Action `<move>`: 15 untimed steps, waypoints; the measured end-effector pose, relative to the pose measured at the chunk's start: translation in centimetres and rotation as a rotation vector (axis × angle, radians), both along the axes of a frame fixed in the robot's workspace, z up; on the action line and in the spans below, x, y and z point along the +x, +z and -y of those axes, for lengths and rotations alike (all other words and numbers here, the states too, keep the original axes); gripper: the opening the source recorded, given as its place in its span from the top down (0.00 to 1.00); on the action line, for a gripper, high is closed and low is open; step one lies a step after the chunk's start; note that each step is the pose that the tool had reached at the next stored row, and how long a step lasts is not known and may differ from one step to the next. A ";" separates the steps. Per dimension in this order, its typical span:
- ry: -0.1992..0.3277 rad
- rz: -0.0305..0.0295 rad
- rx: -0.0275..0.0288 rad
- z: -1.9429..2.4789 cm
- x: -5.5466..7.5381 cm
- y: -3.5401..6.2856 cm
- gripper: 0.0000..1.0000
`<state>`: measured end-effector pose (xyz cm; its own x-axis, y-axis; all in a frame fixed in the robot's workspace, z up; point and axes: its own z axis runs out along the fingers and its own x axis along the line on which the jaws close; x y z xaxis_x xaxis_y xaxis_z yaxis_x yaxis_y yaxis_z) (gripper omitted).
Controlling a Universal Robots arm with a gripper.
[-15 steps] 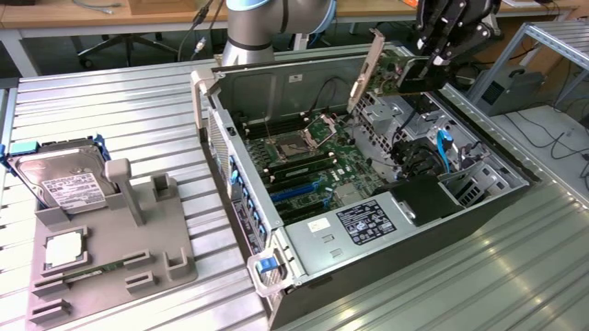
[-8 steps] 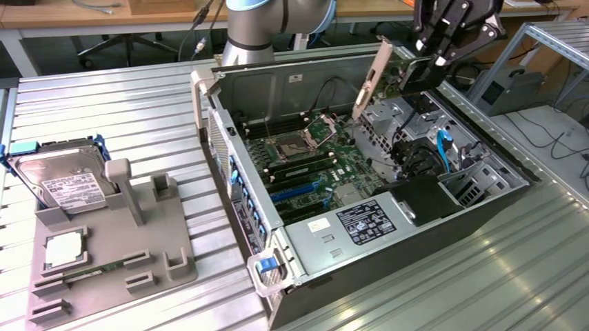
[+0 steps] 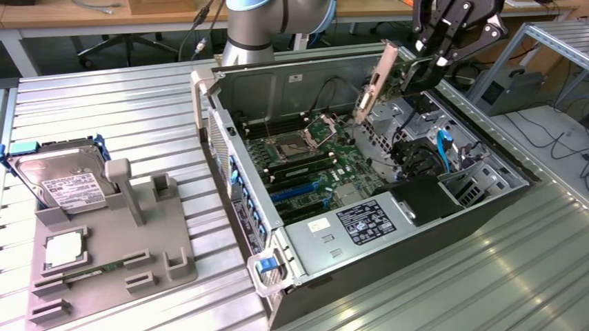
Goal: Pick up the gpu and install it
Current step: 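Insert the gpu into the slot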
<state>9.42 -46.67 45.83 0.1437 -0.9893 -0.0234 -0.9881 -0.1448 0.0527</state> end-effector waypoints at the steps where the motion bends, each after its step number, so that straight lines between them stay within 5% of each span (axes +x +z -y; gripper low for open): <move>1: 0.000 0.0000 0.0001 0.00 0.0 0.00 0.73; 15: -0.136 0.0000 0.0001 0.00 0.0 -0.01 0.73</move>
<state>9.39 -46.67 45.82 0.0086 -0.9997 -0.0235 -0.9986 -0.0098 0.0527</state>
